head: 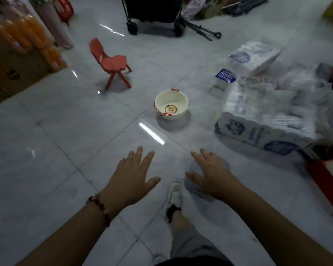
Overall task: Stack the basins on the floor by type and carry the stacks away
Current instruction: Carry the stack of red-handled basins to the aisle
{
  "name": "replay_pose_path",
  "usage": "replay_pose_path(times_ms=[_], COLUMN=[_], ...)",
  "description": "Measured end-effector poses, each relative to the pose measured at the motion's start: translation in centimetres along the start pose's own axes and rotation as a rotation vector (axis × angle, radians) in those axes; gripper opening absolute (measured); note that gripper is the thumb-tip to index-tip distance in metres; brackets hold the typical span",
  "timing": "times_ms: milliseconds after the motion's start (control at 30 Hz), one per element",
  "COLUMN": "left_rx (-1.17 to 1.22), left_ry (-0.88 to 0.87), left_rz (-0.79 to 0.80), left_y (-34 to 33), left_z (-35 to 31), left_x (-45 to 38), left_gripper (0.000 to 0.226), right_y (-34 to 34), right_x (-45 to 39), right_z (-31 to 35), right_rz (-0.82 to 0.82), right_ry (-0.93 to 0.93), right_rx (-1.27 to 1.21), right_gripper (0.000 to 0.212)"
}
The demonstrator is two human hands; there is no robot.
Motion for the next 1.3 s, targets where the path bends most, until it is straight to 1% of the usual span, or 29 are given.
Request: replay_pose_path(times_ms=[133,267,400,500,700,800,900,1033,1167,1300], left_rx=[0.013,-0.013,0.025,0.074,0.051,-0.004,-0.067,-0.133,-0.182,-0.231], left_ry=[0.035,0.055,0.063,0.063,-0.009,-0.064,-0.106,-0.158,-0.170,-0.164], left_rz=[0.009,0.083,0.067,0.078,0.159,0.201,0.266,0.320,0.393,0.456], left_y=[2.7,6.1,9.8,11.4,12.8,14.0,15.2,15.5,14.1,11.6], left_z=[3.2,5.6,8.1,9.8,13.6,15.5,16.9,17.7,17.5,17.0], left_x=[-10.5,-19.2,-27.1,-32.5,-45.8,-52.7,-58.4,-65.5,-72.0,-78.0], left_gripper=[0.084,0.083,0.082,0.082,0.082,0.083,0.083,0.082,0.081,0.080], right_y=[3.0,7.5,12.0,14.1,15.6,16.4,17.2,18.3,18.8,18.4], right_x=[-10.2,-19.2,-27.7,-33.3,-44.8,-49.8,-54.3,-60.0,-66.1,-71.7], right_z=[-0.9,-1.0,-0.7,-0.6,-1.5,-1.9,-2.2,-3.4,-6.5,-10.2], right_rz=[0.020,0.061,0.092,0.101,0.114,0.106,0.117,0.147,0.159,0.263], right_ry=[-0.014,-0.047,-0.049,-0.075,-0.198,-0.277,-0.314,-0.335,-0.365,-0.375], right_rx=[0.021,0.039,0.095,0.080,0.069,0.029,0.001,-0.016,-0.063,-0.077], right_gripper=[0.074,0.075,0.076,0.076,0.075,0.074,0.073,0.074,0.074,0.076])
Point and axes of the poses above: each hand's wrist, its own x-axis away from the middle knuckle, its own y-axis out of the back of the hand, z = x × y, the point moved 6 cm from there along -x, towards the middle knuckle, and after that the axes turned 3 degrees about y, right-handed, at the moved point
